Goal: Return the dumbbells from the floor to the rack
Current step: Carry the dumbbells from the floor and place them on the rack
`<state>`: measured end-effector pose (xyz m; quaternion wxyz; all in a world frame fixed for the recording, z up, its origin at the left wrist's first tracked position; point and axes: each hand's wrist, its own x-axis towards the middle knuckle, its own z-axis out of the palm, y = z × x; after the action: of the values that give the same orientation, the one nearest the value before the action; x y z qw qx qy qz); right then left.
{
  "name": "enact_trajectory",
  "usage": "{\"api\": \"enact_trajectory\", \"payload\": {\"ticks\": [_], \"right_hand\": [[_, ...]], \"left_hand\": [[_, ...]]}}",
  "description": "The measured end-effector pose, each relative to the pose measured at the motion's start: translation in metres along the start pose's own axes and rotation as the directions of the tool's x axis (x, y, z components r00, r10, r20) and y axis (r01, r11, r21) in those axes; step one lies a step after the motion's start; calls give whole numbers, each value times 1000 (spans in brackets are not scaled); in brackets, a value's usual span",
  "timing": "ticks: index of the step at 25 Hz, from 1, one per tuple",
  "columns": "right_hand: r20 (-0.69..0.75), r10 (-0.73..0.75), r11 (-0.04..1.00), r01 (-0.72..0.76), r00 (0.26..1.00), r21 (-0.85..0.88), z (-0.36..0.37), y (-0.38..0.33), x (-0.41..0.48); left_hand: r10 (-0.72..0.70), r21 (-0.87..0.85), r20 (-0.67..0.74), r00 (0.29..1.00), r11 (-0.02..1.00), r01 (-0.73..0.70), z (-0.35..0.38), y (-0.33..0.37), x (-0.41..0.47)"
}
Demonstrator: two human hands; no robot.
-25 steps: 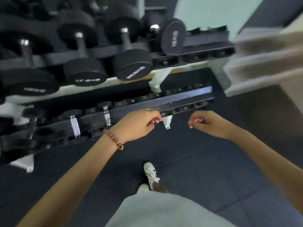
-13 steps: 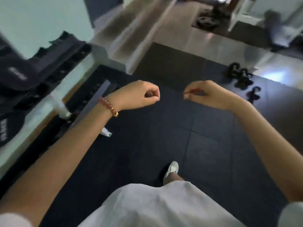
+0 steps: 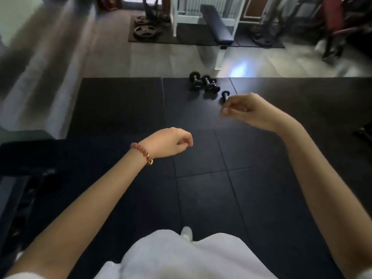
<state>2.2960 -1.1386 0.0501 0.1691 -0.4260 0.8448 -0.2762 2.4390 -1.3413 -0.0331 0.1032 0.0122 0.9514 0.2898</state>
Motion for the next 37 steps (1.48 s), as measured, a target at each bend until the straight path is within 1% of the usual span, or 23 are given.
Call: {"api": "enact_trajectory", "payload": {"ticks": [3,5,8,11,14,19,21,23,28,30,34,37], "right_hand": [[-45,57,997,-54,997,60,-35,44,39],[-49,92,991,-87,995,100,-46,74,68],[-44,140,987,-136,989,82,-50,121,120],[-70,202,977,-196,977,82,-61,158,178],[-148,286,953,-266,947,143,-88,184,239],[-204,367,920,-322,907,226,-130,233,318],[-217,395,907,-341,893,249,-145,261,346],[-238,427,892,-362,873,272,-164,299,376],[-311,459,875,-364,832,318,-234,408,465],[-311,466,869,-362,828,337,-267,446,505],[-303,468,864,-358,830,355,-331,509,587],[-306,472,846,-327,827,422,-369,548,648]], "left_hand": [[52,-29,-1,999,998,-52,-21,4,72],[63,-36,18,998,997,-62,-35,-7,114],[73,-17,47,996,997,-72,-60,-39,185],[135,7,52,989,991,-136,-97,-69,266],[202,39,77,976,978,-205,-144,-90,349],[254,62,177,951,961,-268,-197,-109,471],[274,45,211,938,956,-289,-212,-115,521],[301,23,212,930,950,-312,-226,-118,579],[363,34,181,914,927,-375,-255,-110,750],[345,52,175,922,932,-358,-264,-109,814],[323,52,207,924,939,-340,-293,-107,920],[304,60,169,938,946,-318,-321,-111,993]]}}
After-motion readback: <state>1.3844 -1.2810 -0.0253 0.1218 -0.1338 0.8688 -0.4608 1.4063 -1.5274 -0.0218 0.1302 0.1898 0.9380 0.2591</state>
